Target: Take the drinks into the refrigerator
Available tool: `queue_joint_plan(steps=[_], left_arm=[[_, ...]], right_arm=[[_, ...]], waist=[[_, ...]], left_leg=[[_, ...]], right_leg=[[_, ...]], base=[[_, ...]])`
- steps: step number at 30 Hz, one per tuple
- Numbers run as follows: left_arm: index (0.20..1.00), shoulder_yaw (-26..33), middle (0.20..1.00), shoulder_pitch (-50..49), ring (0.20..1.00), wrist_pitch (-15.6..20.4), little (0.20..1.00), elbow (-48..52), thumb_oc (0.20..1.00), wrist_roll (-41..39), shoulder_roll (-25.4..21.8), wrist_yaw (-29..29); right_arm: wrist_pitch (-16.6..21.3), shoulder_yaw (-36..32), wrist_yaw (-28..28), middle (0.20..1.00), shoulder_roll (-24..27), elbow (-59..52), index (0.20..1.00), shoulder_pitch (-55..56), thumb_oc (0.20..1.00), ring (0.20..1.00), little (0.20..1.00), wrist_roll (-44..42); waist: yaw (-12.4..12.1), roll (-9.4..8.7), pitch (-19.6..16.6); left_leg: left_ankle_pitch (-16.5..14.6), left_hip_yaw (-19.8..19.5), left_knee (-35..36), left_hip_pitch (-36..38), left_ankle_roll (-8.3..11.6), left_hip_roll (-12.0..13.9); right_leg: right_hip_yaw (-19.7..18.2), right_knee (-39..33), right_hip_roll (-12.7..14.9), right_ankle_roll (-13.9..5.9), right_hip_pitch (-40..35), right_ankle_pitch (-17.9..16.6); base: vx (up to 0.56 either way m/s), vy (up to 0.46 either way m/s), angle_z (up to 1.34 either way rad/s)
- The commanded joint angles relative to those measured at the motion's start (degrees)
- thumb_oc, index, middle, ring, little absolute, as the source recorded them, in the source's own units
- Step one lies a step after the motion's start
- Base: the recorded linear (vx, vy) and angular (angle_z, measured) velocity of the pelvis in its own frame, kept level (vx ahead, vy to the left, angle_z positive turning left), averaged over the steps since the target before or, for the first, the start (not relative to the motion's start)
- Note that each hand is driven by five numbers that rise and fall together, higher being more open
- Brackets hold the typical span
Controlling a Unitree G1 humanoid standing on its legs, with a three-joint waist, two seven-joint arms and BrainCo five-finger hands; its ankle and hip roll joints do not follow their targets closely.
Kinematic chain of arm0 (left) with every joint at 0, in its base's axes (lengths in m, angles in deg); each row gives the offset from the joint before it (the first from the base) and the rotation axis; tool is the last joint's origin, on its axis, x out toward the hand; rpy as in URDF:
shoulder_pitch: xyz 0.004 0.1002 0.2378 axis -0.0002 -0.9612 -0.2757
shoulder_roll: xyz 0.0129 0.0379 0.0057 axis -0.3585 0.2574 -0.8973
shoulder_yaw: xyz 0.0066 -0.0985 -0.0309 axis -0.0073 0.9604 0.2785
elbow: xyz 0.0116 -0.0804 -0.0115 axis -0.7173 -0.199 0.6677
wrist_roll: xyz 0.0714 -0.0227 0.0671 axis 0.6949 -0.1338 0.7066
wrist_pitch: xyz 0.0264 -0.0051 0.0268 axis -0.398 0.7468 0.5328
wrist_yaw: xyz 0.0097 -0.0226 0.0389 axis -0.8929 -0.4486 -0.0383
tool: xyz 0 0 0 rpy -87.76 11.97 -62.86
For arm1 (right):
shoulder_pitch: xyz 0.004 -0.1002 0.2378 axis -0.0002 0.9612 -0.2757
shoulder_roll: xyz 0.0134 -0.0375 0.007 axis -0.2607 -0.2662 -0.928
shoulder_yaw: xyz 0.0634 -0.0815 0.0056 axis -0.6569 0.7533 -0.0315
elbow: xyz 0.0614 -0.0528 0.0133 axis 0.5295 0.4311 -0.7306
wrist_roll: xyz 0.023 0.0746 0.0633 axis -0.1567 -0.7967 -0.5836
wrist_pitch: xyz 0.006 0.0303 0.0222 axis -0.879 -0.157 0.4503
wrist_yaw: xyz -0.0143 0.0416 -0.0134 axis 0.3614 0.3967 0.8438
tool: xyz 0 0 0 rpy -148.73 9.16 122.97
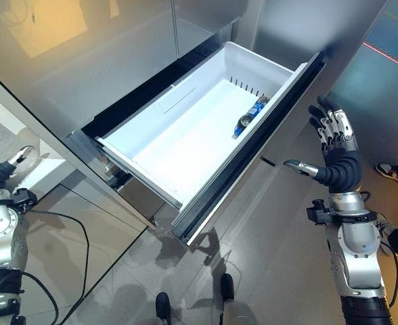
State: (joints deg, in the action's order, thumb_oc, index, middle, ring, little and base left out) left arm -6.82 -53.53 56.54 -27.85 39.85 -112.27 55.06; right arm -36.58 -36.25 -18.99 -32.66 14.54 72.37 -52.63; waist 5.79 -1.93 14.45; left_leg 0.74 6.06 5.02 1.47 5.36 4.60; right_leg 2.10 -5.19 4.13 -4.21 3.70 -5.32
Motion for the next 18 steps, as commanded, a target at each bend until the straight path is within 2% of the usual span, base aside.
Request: queue_joint_plan(steps=[1,18], left_arm=[[1.0,-2.3,1.0,6.5,1.0,-0.8,1.0,-5.6,1.0,0.9,-5.9,1.1],[1.0,-6.6,1.0,10.5,1.0,-1.6,1.0,-2.6,1.0,3.1,-6.8,3.5]], right_arm=[[1.9,-4.9,-0.7,1.0,1.5,-4.6,1.0,-1.5,1.0,1.0,1.0,-2.9],[1.7,-4.3,-2.2,1.0,1.2,-5.3,1.0,-3.2,1.0,1.0,1.0,-3.9]], waist=[[1.7,-2.37,-0.5],[2.9,-1.44,0.5]], left_leg=[[-9.6,-2.4,-12.2,-3.8,-4.82,-4.0],[-9.2,-1.5,-10.9,-3.9,-4.67,-3.5]], right_leg=[[2.9,8.8,-1.8,0.55,0.5,9.4],[1.7,8.9,-2.6,0.81,2.4,9.3]], base=[[0.0,0.0,0.0],[0.02,-0.011,0.0]])
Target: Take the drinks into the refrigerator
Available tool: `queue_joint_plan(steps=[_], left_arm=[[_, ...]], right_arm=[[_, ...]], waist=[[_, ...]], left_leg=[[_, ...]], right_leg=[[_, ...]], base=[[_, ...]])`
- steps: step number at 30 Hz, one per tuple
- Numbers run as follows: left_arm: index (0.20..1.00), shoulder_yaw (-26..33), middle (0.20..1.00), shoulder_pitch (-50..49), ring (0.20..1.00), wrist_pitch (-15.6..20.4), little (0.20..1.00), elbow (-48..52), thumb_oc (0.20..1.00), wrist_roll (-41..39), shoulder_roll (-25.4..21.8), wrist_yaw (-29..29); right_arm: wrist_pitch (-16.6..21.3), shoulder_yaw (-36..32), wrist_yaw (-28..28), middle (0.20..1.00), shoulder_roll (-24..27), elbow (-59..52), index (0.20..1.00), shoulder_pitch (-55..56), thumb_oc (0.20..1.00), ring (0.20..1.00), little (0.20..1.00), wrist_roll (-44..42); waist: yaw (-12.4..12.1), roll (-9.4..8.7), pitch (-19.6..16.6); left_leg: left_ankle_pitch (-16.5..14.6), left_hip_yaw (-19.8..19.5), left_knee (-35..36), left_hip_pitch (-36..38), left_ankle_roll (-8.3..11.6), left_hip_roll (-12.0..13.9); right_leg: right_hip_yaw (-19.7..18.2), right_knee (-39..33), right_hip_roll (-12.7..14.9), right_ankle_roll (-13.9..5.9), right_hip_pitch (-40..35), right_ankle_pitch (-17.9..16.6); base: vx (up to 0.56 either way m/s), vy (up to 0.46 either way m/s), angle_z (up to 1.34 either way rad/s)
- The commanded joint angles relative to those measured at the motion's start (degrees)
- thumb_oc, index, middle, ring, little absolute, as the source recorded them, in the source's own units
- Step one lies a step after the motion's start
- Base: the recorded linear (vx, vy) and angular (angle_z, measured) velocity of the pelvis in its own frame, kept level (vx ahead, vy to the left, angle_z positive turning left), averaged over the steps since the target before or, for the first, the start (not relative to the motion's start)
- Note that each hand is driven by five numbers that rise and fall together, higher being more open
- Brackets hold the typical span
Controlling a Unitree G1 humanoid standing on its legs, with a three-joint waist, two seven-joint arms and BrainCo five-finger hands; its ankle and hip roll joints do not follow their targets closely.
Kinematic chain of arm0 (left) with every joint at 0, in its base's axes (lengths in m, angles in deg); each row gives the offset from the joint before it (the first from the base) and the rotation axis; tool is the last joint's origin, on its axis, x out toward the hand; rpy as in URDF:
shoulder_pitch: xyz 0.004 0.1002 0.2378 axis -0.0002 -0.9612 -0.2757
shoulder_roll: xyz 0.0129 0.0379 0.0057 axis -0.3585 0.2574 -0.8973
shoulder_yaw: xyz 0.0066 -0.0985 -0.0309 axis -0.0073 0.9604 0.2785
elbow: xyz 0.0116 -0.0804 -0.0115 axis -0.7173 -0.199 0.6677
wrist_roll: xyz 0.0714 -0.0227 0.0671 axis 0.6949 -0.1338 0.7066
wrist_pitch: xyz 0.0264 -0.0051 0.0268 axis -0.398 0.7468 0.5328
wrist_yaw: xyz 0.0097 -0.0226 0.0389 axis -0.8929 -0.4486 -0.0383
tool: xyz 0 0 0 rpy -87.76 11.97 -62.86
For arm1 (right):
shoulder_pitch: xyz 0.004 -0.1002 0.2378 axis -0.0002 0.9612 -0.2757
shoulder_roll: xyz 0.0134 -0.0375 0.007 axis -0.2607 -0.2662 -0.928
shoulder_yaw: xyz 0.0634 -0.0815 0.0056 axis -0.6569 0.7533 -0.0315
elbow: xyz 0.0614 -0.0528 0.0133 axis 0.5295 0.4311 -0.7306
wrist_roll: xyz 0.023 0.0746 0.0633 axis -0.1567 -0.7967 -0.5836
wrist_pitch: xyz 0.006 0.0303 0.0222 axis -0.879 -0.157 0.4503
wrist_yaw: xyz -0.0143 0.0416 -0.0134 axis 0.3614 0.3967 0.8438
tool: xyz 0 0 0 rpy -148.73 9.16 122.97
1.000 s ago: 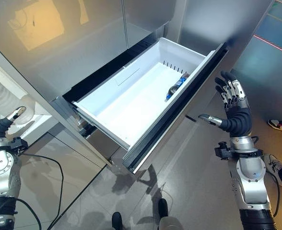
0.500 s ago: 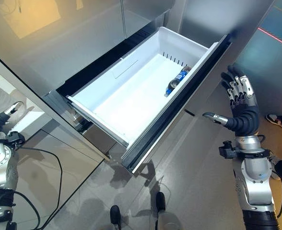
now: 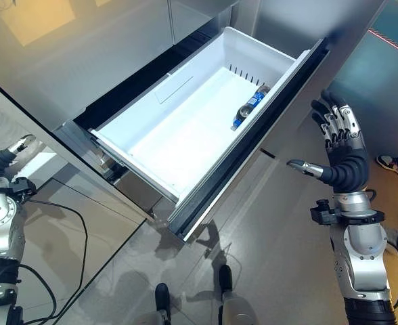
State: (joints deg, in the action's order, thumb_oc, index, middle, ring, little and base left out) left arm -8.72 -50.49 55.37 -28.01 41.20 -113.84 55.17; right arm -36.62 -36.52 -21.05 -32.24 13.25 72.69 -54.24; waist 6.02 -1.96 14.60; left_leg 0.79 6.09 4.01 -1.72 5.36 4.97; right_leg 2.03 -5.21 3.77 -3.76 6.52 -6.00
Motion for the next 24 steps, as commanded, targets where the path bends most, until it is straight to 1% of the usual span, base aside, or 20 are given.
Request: queue_joint_plan(steps=[1,6,7,8,9,11,13,19,20,21,22,24], left_arm=[[1.0,-5.3,1.0,8.4,1.0,-0.3,1.0,-1.8,1.0,1.7,-5.2,3.4],[1.0,-6.4,1.0,9.0,1.0,0.7,1.0,1.2,1.0,0.8,-4.0,4.5],[0.934,-6.5,0.934,9.0,0.934,0.8,0.934,1.5,0.934,0.5,-3.7,4.6],[0.63,-6.5,0.63,9.0,0.63,0.9,0.63,1.5,0.63,0.5,-3.7,4.7],[0.2,-6.8,0.2,9.4,0.2,1.3,0.2,2.0,0.2,-0.4,-3.0,4.7],[0.2,-7.0,0.2,9.6,0.2,1.5,0.2,1.6,0.2,-0.9,-2.9,4.9],[0.2,-7.0,0.2,9.4,0.2,2.1,0.2,2.6,0.2,-2.3,-1.4,5.2],[0.2,-6.8,0.2,8.8,0.2,2.3,0.2,2.7,0.2,-3.8,0.3,5.6],[0.228,-6.7,0.228,8.6,0.228,2.3,0.228,2.5,0.228,-4.0,0.6,5.7],[0.225,-6.6,0.225,8.5,0.225,2.3,0.225,2.5,0.225,-4.1,0.6,5.8],[0.2,-6.6,0.2,8.0,0.2,2.4,0.2,2.6,0.2,-4.2,0.8,6.0],[0.2,-6.3,0.2,7.2,0.2,2.6,0.2,3.0,0.2,-4.7,0.9,6.4]], right_arm=[[1.7,-3.8,-0.2,1.0,0.6,-4.0,1.0,-3.7,1.0,1.0,1.0,-2.3],[1.6,-3.5,-0.7,1.0,-0.2,-4.1,1.0,-3.7,1.0,1.0,1.0,-2.1],[1.6,-3.3,-0.8,1.0,-0.3,-4.0,1.0,-3.8,1.0,1.0,1.0,-2.1],[1.6,-3.4,-0.8,1.0,-0.3,-4.0,1.0,-3.8,1.0,1.0,1.0,-2.1],[1.6,-3.3,-0.8,1.0,-0.3,-3.9,1.0,-3.7,1.0,1.0,1.0,-1.8],[1.7,-3.1,-0.9,1.0,-0.5,-3.9,1.0,-3.7,1.0,1.0,1.0,-1.9],[1.7,-3.2,-1.1,1.0,-1.0,-4.1,1.0,-3.5,1.0,1.0,1.0,-1.6],[1.7,-3.3,-1.2,1.0,-1.5,-3.9,1.0,-3.2,1.0,1.0,1.0,-1.4],[1.7,-3.3,-1.3,1.0,-1.6,-3.9,1.0,-3.2,1.0,1.0,1.0,-1.5],[1.7,-3.3,-1.4,1.0,-1.6,-3.9,1.0,-3.2,1.0,1.0,1.0,-1.5],[1.7,-3.3,-1.4,1.0,-1.6,-4.0,1.0,-3.3,1.0,1.0,1.0,-1.4],[1.6,-3.3,-1.5,1.0,-1.7,-3.8,1.0,-3.3,1.0,1.0,1.0,-1.7]], waist=[[2.9,-1.29,0.3],[3.1,-0.99,0.2],[3.2,-0.93,0.1],[3.2,-0.91,0.1],[3.4,-0.9,0.1],[3.4,-0.84,0.0],[3.4,-0.74,-0.3],[3.3,-0.6,-0.7],[3.3,-0.56,-0.8],[3.3,-0.54,-0.8],[3.2,-0.52,-0.8],[3.2,-0.55,-1.0]], left_leg=[[-9.2,-1.6,-9.6,-0.7,-4.68,-3.8],[-8.9,-1.9,-8.7,-0.7,-4.81,-3.8],[-8.9,-1.8,-8.5,-0.5,-4.82,-3.8],[-8.8,-1.8,-8.5,-0.5,-4.82,-3.8],[-8.9,-1.8,-8.4,-0.4,-4.82,-3.8],[-8.9,-1.8,-8.3,-0.2,-4.81,-3.8],[-9.0,-1.9,-8.1,0.2,-4.78,-3.8],[-9.2,-1.9,-7.8,1.2,-4.67,-3.7],[-9.3,-1.8,-7.7,1.4,-4.65,-3.7],[-9.3,-1.8,-7.7,1.5,-4.65,-3.7],[-9.3,-1.8,-7.6,1.8,-4.62,-3.7],[-9.3,-1.9,-7.6,2.0,-4.62,-3.7]], right_leg=[[1.8,9.2,-2.4,0.33,-0.1,10.1],[1.7,9.8,-2.7,0.27,0.7,10.3],[1.7,9.7,-2.7,0.31,0.8,10.3],[1.7,9.7,-2.7,0.31,0.8,10.3],[1.6,9.7,-2.8,0.24,0.7,10.4],[1.6,9.6,-2.8,0.27,0.6,10.5],[1.6,9.3,-2.9,0.36,0.2,10.6],[1.7,8.9,-2.8,0.44,-1.1,10.9],[1.7,8.9,-2.7,0.48,-1.3,10.9],[1.7,8.9,-2.7,0.49,-1.3,10.9],[1.8,8.7,-2.7,0.49,-1.6,10.9],[1.9,8.7,-2.8,0.48,-1.8,10.9]], base=[[0.0,0.0,0.0],[0.01,0.0,0.0],[0.0,0.0,0.0],[0.0,0.0,0.0],[0.0,0.0,0.0],[0.0,0.0,0.0],[0.02,-0.002,0.0],[0.01,-0.001,0.0],[0.0,0.0,0.0],[0.0,0.0,0.0],[0.0,0.0,0.0],[0.0,0.0,0.0]])
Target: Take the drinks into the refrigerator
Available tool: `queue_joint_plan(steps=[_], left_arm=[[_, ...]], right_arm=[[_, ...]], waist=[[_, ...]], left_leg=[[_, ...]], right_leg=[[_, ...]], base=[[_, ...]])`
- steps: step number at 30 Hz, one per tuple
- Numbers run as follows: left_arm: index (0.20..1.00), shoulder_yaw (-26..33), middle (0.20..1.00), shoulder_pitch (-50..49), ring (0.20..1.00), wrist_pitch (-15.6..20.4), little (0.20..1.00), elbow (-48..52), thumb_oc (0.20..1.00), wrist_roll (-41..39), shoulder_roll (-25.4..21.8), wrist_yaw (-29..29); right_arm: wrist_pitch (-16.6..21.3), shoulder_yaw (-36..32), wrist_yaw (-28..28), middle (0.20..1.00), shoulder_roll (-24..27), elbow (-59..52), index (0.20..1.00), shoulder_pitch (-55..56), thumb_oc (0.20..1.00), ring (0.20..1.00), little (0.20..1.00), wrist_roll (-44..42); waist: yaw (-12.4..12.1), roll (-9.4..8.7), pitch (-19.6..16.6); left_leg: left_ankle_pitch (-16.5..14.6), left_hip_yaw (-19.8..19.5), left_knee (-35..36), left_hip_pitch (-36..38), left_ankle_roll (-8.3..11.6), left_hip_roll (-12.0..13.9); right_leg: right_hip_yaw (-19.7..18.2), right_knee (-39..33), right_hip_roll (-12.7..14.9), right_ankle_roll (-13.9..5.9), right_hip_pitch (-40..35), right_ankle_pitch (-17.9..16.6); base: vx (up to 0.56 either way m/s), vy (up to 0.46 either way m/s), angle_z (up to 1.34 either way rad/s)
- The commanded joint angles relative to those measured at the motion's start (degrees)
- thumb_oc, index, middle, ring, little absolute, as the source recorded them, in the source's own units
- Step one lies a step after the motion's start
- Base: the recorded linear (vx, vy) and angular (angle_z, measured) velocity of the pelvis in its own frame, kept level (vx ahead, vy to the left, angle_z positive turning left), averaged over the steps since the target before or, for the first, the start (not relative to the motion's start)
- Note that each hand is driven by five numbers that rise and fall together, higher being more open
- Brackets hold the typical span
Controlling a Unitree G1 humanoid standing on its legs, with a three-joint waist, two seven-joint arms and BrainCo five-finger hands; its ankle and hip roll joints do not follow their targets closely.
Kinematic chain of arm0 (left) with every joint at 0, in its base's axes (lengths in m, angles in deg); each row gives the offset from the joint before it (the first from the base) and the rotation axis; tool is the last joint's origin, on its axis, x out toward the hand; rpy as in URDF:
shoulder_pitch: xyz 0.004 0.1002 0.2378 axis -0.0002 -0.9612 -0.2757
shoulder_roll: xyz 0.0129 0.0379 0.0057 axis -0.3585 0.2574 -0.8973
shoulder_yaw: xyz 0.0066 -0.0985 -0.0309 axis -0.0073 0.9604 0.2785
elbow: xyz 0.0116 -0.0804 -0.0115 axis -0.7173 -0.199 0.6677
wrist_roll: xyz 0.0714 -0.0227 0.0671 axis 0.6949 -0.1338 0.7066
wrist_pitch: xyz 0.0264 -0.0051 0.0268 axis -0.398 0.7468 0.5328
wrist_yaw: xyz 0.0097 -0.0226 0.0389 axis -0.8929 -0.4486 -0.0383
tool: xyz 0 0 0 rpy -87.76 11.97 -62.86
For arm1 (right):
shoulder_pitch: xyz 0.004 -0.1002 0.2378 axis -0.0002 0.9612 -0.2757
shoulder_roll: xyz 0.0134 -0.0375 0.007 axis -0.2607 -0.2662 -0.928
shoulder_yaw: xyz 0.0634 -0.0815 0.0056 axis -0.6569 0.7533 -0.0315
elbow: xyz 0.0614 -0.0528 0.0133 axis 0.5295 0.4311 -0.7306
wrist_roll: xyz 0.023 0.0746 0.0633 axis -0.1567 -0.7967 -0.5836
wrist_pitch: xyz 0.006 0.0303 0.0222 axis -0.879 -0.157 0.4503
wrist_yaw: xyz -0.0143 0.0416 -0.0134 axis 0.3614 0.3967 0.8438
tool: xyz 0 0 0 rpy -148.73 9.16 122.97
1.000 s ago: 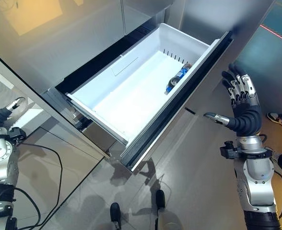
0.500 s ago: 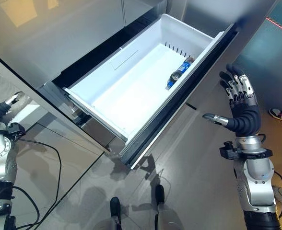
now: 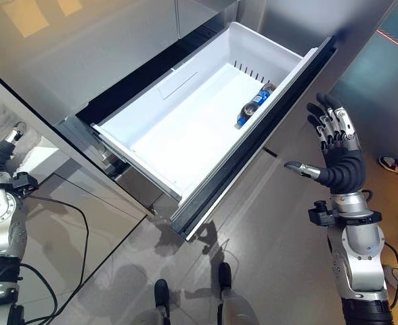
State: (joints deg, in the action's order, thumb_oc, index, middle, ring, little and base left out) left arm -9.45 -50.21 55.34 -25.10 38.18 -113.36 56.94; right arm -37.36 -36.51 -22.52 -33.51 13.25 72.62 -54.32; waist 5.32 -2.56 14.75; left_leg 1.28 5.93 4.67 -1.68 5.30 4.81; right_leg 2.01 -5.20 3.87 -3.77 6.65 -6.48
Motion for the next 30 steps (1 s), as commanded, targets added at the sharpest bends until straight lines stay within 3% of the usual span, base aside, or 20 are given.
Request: queue_joint_plan(steps=[1,6,12,22,23,25,28,30], left_arm=[[0.2,-5.4,0.2,6.7,0.2,2.8,0.2,0.2,0.2,-2.2,0.5,4.7],[0.2,-3.6,0.2,2.1,0.2,4.5,0.2,8.2,0.2,-4.9,1.8,7.1],[0.2,0.0,0.2,-7.8,0.2,6.1,0.2,21.2,0.2,-10.5,3.8,14.3],[0.2,2.8,0.2,-18.2,0.2,5.4,0.2,35.3,0.2,-18.6,5.1,24.2],[0.2,1.8,0.2,-19.3,0.2,4.6,0.2,36.6,0.2,-20.4,3.5,26.9],[0.2,1.0,0.2,-19.8,0.2,4.2,0.2,37.2,0.2,-21.1,3.0,28.1],[0.2,-4.0,0.2,-21.3,0.2,2.4,0.2,39.9,0.2,-21.7,-1.3,31.3],[0.2,-6.7,0.2,-20.6,0.2,2.1,0.2,39.1,0.2,-22.9,-2.8,32.5]], right_arm=[[2.3,-3.1,0.0,1.0,-0.6,-3.7,1.0,-3.3,1.0,1.0,1.0,-1.7],[2.0,-2.4,-0.2,1.0,-0.4,-1.9,1.0,-3.1,1.0,1.0,1.0,-1.9],[1.0,-2.8,-3.2,1.0,0.3,-2.0,1.0,-1.1,1.0,1.0,1.0,-4.4],[-1.2,-2.2,-8.4,1.0,3.6,-0.7,1.0,2.1,1.0,1.0,1.0,-9.1],[-2.6,-0.6,-10.8,1.0,6.7,0.2,1.0,1.7,1.0,1.0,1.0,-12.3],[-3.6,0.8,-13.1,1.0,8.1,1.1,1.0,1.4,1.0,1.0,1.0,-15.6],[-7.1,8.6,-17.6,1.0,13.8,3.8,1.0,-3.4,1.0,1.0,1.0,-25.3],[-7.8,13.3,-17.2,1.0,16.1,5.7,1.0,-7.8,1.0,1.0,1.0,-25.9]], waist=[[3.9,0.05,-1.2],[3.0,0.13,-1.4],[1.7,0.47,-1.8],[0.2,0.6,-2.3],[-0.3,0.41,-2.5],[-0.4,0.34,-2.6],[-1.3,-0.21,-3.2],[-1.8,-0.3,-3.7]], left_leg=[[-9.7,-1.8,-8.2,2.0,-4.54,-3.5],[-9.7,-2.3,-8.1,2.6,-4.63,-3.7],[-9.5,-3.4,-7.9,3.1,-4.64,-4.1],[-8.3,-5.1,-6.8,3.5,-4.49,-4.6],[-8.1,-5.3,-6.5,3.5,-4.53,-4.6],[-7.9,-5.5,-6.4,3.6,-4.51,-4.7],[-7.7,-5.9,-6.4,4.2,-4.61,-4.9],[-7.7,-6.1,-6.4,4.7,-4.64,-4.9]], right_leg=[[2.0,8.8,-2.8,0.5,-2.0,11.4],[2.3,8.8,-2.8,0.63,-2.9,11.6],[3.0,8.0,-2.4,0.85,-4.4,11.5],[4.6,5.9,-1.8,0.99,-6.4,10.4],[4.7,5.9,-1.8,0.97,-6.5,10.2],[4.9,5.8,-1.7,0.93,-6.7,10.2],[5.5,6.1,-1.5,0.86,-7.5,10.0],[5.7,6.0,-1.4,0.85,-8.1,10.0]], base=[[0.0,0.0,0.0],[0.0,0.0,0.0],[0.0,0.0,0.0],[-0.04,-0.004,0.05],[-0.04,-0.013,0.14],[-0.04,-0.01,0.1],[-0.03,-0.008,0.12],[0.0,0.002,0.15]])
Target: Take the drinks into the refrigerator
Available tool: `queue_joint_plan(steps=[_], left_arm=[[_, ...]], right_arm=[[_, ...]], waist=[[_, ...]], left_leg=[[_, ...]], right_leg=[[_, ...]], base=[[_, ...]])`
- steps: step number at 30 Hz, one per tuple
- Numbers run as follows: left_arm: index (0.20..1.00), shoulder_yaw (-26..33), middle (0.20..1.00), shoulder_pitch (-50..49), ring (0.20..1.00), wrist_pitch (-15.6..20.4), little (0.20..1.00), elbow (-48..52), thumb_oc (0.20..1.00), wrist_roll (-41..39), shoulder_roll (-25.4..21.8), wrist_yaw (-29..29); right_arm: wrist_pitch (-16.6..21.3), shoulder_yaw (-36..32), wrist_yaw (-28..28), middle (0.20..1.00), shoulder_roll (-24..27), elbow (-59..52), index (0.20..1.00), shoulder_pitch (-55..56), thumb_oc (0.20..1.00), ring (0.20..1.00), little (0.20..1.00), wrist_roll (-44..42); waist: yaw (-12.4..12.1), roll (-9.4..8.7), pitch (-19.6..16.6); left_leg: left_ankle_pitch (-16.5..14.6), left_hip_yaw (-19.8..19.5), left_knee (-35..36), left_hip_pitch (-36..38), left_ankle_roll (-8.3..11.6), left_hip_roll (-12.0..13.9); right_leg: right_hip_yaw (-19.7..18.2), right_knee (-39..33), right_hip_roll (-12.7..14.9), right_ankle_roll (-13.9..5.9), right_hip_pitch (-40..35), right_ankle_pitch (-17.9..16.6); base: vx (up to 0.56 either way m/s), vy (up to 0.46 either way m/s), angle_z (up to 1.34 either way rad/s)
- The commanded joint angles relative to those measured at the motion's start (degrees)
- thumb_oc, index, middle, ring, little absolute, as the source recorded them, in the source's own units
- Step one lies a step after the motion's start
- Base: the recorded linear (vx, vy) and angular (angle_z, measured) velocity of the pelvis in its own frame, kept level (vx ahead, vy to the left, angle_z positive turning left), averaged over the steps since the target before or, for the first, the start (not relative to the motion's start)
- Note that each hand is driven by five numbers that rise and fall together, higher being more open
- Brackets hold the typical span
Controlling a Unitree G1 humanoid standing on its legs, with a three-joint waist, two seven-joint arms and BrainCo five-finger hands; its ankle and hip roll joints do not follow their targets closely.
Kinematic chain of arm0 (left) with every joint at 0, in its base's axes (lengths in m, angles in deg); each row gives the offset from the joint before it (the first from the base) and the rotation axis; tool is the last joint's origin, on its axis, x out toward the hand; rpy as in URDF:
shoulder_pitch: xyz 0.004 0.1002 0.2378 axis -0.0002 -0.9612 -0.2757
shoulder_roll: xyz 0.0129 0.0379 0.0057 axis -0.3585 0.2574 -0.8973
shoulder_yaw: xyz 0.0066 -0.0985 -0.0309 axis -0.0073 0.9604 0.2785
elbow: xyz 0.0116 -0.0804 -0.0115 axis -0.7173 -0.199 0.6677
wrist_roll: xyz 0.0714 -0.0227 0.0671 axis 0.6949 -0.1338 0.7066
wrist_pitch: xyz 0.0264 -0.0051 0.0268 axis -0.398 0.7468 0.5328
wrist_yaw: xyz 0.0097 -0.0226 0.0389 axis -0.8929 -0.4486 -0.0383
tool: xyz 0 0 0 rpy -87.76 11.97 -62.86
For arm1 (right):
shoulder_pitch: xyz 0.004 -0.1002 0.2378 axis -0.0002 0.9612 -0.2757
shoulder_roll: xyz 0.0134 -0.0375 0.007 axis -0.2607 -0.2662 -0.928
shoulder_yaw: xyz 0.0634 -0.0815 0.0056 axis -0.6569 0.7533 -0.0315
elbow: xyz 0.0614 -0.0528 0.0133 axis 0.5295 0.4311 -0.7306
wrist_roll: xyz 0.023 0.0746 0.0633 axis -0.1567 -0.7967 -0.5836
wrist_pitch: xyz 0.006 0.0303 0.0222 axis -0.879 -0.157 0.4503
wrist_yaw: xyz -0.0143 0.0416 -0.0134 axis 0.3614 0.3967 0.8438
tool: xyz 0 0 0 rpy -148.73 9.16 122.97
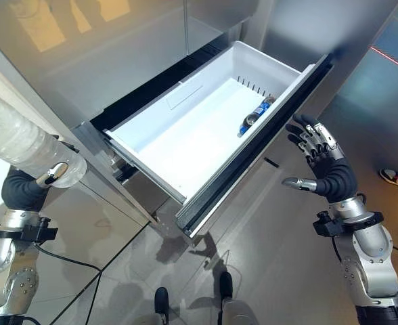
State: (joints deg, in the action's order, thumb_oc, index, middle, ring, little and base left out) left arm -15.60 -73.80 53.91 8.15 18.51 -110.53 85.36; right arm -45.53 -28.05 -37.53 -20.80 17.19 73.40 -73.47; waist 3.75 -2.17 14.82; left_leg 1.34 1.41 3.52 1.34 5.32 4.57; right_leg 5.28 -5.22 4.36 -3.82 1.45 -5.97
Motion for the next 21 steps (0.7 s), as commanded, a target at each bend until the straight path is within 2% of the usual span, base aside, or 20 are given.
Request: queue_joint_plan(steps=[1,2,3,5,7,8,10,11,12,18,21], left_arm=[[0.2,-1.9,0.2,3.8,0.2,3.5,0.2,5.3,0.2,-3.2,-6.2,4.3],[0.2,-1.9,0.2,3.8,0.2,3.5,0.2,5.3,0.2,-3.2,-6.2,4.3],[0.2,-4.8,0.2,5.4,0.2,3.3,0.2,3.9,0.2,-2.3,-7.7,4.3],[0.2,-5.8,0.2,6.4,0.2,3.0,0.2,3.7,0.2,-2.3,-8.5,4.4],[0.2,-10.3,0.2,11.3,0.2,2.8,0.2,2.4,0.2,-1.4,-11.1,4.2],[0.2,-11.5,0.2,12.9,0.2,3.0,0.2,1.3,0.2,-1.0,-11.0,3.7],[0.2,-11.5,0.2,12.9,0.2,3.0,0.2,1.3,0.2,-1.0,-11.0,3.7],[0.2,-14.6,0.2,16.8,0.2,3.2,0.2,-0.2,0.2,1.3,-10.9,2.3],[0.2,-15.0,0.2,17.6,0.2,3.3,0.2,-1.2,0.2,2.2,-10.5,1.6],[0.2,-17.5,0.2,20.6,0.2,2.9,0.2,-4.0,0.2,5.0,-7.1,-0.2],[0.2,-18.4,0.2,21.4,0.2,2.7,0.2,-4.9,0.2,5.9,-6.3,-0.3]], right_arm=[[-0.3,7.4,-3.0,1.0,3.3,2.6,1.0,-11.2,1.0,1.0,1.0,-9.1],[-0.3,7.4,-3.0,1.0,3.3,2.6,1.0,-11.2,1.0,1.0,1.0,-9.2],[-1.2,12.7,-3.3,1.0,2.8,4.1,1.0,-15.9,1.0,1.0,1.0,-11.1],[-1.7,14.8,-3.1,1.0,2.9,4.8,1.0,-18.3,1.0,1.0,1.0,-11.3],[-2.5,21.9,-2.6,1.0,0.2,7.1,1.0,-26.4,1.0,1.0,1.0,-12.8],[-3.0,24.3,-2.6,1.0,-1.5,8.4,1.0,-28.7,1.0,1.0,1.0,-13.5],[-3.0,24.3,-2.6,1.0,-1.5,8.5,1.0,-28.7,1.0,1.0,1.0,-13.5],[-4.4,29.5,-2.7,1.0,-6.3,9.3,1.0,-33.1,1.0,1.0,1.0,-15.0],[-4.7,31.1,-3.0,1.0,-7.2,9.4,1.0,-34.5,1.0,1.0,1.0,-14.8],[-7.1,36.7,-4.7,1.0,-13.2,8.9,1.0,-38.1,1.0,1.0,1.0,-13.7],[-7.5,38.3,-5.1,1.0,-14.7,9.3,1.0,-39.7,1.0,1.0,1.0,-12.9]], waist=[[-0.2,-0.72,-3.8],[-0.2,-0.72,-3.8],[-0.7,-0.84,-4.1],[-0.8,-0.86,-4.2],[-1.3,-0.93,-4.5],[-1.4,-0.98,-4.5],[-1.4,-0.98,-4.4],[-1.7,-0.97,-4.7],[-1.8,-1.0,-4.5],[-2.0,-0.98,-4.8],[-2.1,-0.99,-4.8]], left_leg=[[-7.8,-1.6,-5.2,1.9,-4.66,-4.7],[-7.8,-1.6,-5.2,1.9,-4.66,-4.7],[-7.8,-1.8,-5.0,2.3,-4.69,-4.7],[-7.7,-1.8,-4.9,2.5,-4.71,-4.7],[-7.8,-1.8,-5.0,2.7,-4.76,-4.8],[-7.8,-1.8,-5.0,2.8,-4.75,-4.8],[-7.8,-1.8,-5.0,2.9,-4.75,-4.8],[-7.9,-1.6,-5.2,3.0,-4.8,-4.8],[-7.9,-1.6,-5.3,3.2,-4.81,-4.8],[-8.2,-1.3,-5.4,3.4,-4.99,-4.8],[-8.3,-1.1,-5.5,3.4,-5.05,-4.8]], right_leg=[[2.5,6.0,-1.9,0.9,-3.2,9.5],[2.5,6.0,-1.9,0.9,-3.2,9.5],[2.6,5.9,-1.9,0.88,-3.7,9.5],[2.6,5.9,-1.9,0.86,-3.8,9.5],[2.6,6.1,-1.8,0.88,-4.1,9.6],[2.6,6.2,-1.8,0.9,-4.2,9.6],[2.6,6.2,-1.8,0.9,-4.2,9.6],[2.5,6.3,-1.8,0.97,-4.4,9.7],[2.4,6.4,-1.9,1.0,-4.5,9.7],[2.0,6.4,-1.8,1.0,-4.5,9.7],[1.9,6.3,-1.8,0.93,-4.6,9.7]], base=[[0.0,0.006,0.07],[0.0,0.003,0.03],[0.0,0.0,0.0],[0.0,0.0,0.0],[0.0,0.0,0.0],[0.0,0.0,0.0],[0.0,0.0,0.0],[-0.01,0.007,0.05],[0.0,0.0,0.0],[0.0,0.005,-0.02],[0.0,0.0,0.0]])
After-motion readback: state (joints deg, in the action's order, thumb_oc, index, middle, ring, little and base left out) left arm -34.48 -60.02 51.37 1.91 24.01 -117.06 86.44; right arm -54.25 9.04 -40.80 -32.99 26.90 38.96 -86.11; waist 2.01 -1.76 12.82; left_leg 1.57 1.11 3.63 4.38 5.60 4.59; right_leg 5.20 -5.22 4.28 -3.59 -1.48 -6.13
